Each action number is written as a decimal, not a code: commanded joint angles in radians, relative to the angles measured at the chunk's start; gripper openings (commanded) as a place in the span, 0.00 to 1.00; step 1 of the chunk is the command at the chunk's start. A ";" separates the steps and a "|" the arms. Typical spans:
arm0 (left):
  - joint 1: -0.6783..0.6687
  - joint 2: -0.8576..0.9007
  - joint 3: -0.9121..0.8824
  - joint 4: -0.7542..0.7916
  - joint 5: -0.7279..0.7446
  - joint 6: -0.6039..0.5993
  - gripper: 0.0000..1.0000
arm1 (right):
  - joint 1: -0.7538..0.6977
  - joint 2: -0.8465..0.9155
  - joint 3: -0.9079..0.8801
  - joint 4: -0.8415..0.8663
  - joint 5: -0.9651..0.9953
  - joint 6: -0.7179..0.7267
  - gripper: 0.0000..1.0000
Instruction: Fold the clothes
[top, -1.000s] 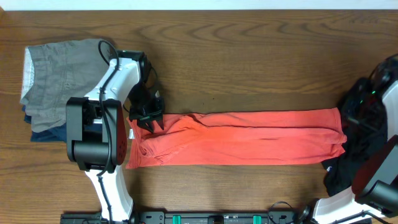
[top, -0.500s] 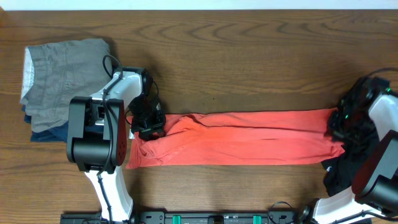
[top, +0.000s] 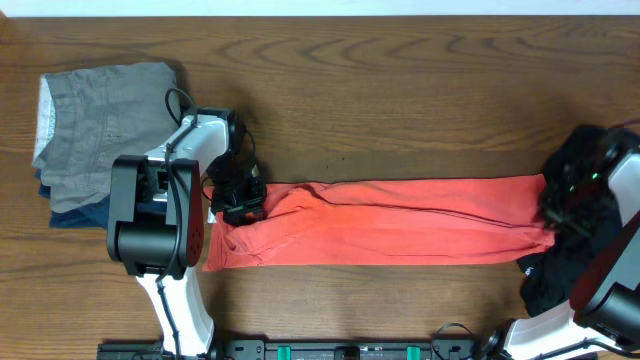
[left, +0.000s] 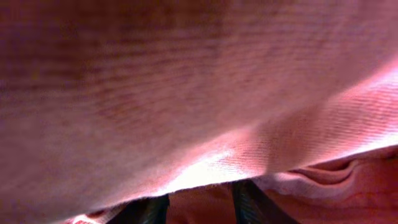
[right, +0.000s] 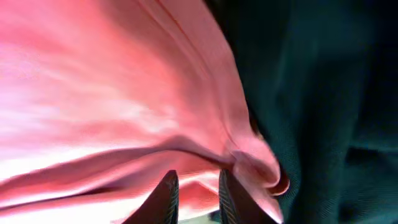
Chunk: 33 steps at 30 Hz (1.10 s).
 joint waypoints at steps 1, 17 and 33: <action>0.004 -0.015 -0.011 0.029 -0.024 -0.001 0.38 | 0.006 0.002 0.065 -0.036 -0.055 -0.039 0.22; 0.005 -0.015 -0.095 0.246 -0.075 -0.066 0.40 | 0.106 0.003 -0.241 0.307 -0.053 -0.033 0.27; 0.087 -0.015 -0.092 0.634 -0.159 -0.277 0.52 | 0.311 0.003 -0.293 0.823 -0.165 0.072 0.45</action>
